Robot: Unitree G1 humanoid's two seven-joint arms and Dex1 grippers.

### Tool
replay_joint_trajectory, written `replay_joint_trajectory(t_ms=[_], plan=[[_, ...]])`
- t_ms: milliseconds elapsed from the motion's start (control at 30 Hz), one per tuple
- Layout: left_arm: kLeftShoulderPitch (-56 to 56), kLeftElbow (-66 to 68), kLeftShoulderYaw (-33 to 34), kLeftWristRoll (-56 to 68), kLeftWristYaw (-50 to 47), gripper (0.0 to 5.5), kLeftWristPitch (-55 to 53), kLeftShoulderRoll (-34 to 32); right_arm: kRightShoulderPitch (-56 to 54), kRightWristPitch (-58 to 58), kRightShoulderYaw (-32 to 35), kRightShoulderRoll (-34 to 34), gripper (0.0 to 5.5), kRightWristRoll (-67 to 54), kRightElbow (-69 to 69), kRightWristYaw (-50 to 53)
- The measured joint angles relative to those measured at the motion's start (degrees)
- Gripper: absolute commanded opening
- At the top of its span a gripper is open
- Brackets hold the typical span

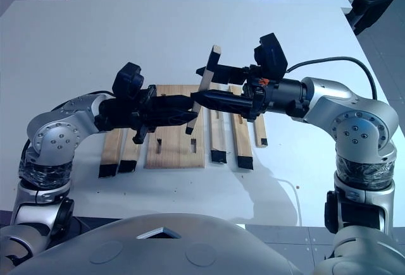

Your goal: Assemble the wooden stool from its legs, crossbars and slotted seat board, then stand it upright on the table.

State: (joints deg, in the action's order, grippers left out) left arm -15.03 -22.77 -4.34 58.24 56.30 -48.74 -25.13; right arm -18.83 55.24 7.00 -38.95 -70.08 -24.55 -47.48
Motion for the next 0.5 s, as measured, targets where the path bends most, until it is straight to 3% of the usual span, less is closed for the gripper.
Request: replay_joint_trajectory(t_ms=[500], plan=[[-0.39,-0.11,-0.91,-1.16,0.62,1.31,0.72,-0.98,-0.04,1.63,-1.58,-0.22,1.44,-1.82,-1.68,-0.54]])
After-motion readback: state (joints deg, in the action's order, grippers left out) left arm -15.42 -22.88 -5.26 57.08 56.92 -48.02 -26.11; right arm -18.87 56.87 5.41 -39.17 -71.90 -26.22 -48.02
